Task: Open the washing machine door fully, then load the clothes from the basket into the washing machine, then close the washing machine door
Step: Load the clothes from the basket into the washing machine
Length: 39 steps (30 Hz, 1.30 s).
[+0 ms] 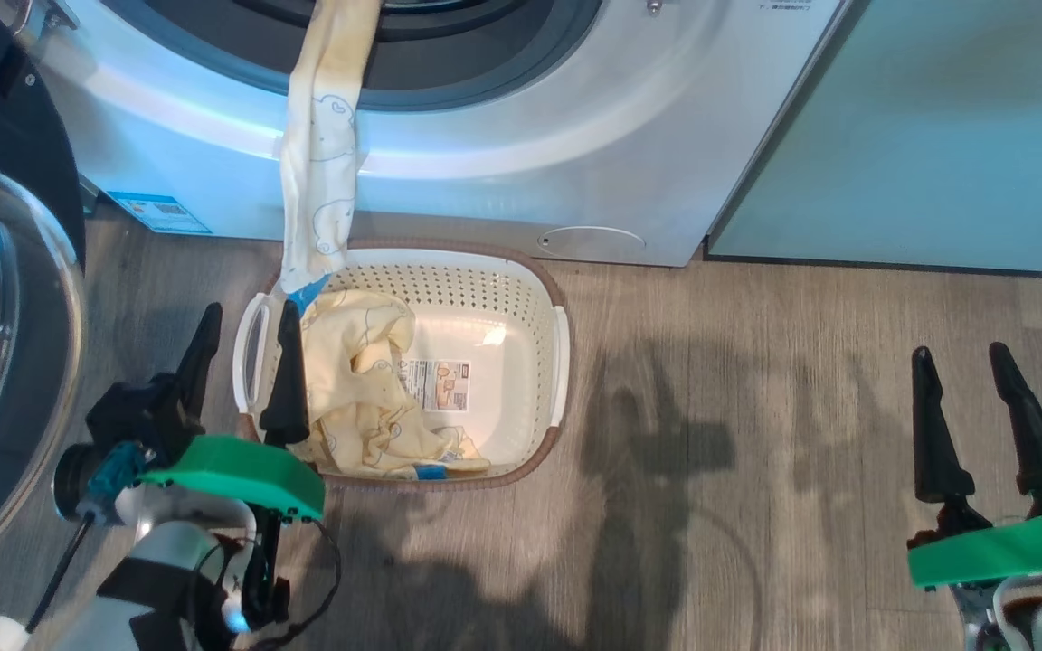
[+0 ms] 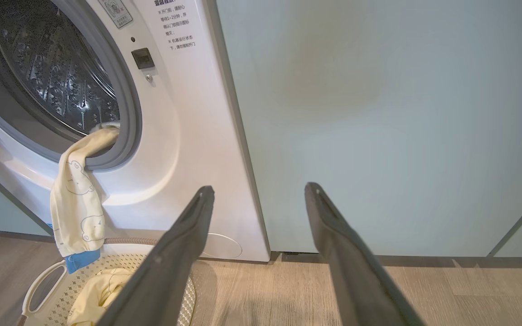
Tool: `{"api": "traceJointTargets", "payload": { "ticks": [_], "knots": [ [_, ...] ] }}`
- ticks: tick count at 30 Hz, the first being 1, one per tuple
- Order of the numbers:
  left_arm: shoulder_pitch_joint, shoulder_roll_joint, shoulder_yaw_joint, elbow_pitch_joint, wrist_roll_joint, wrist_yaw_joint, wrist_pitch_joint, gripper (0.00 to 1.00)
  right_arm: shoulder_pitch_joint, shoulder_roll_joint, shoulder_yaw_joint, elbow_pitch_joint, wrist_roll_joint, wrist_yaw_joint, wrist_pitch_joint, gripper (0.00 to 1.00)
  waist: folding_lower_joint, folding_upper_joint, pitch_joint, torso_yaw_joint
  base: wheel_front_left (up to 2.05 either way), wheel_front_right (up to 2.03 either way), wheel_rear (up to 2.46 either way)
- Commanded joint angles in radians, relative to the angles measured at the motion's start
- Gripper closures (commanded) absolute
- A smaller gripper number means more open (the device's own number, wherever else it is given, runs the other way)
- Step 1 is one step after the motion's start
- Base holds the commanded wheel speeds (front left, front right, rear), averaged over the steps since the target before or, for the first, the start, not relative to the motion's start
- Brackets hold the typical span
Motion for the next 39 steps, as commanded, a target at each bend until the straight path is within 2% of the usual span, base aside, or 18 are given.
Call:
{"api": "traceJointTargets", "payload": {
  "ticks": [1,9,18,29,39],
  "knots": [
    [-0.018,0.016,0.048,-0.025,0.01,-0.001,-0.006,0.0,0.008,-0.015,0.018,-0.029,-0.007,0.001,-0.007,0.0,0.0,-0.0001,0.001,0.0,0.0,0.0,0.0],
    [-0.052,0.02,0.048,0.011,-0.001,-0.023,-0.001,0.0,-0.007,-0.015,0.026,-0.037,0.001,0.001,-0.007,0.0,0.0,-0.0001,0.041,-0.01,0.0,0.0,0.0],
    [-0.156,0.054,0.062,0.126,-0.048,-0.104,0.023,0.0,-0.043,-0.015,0.034,-0.039,0.025,0.001,-0.007,0.0,0.0,-0.0001,0.138,-0.044,0.0,0.0,0.0],
    [-0.301,0.111,0.083,0.319,-0.157,-0.219,0.166,0.0,-0.089,-0.015,0.045,-0.052,0.061,0.001,-0.007,0.0,0.0,-0.0001,0.269,-0.093,0.0,0.0,0.0],
    [-0.441,0.2,0.104,0.429,-0.202,-0.268,0.297,0.0,-0.125,-0.015,0.058,-0.054,0.09,0.001,-0.007,0.0,0.0,-0.0001,0.353,-0.129,0.0,0.0,0.0]
  ]
}}
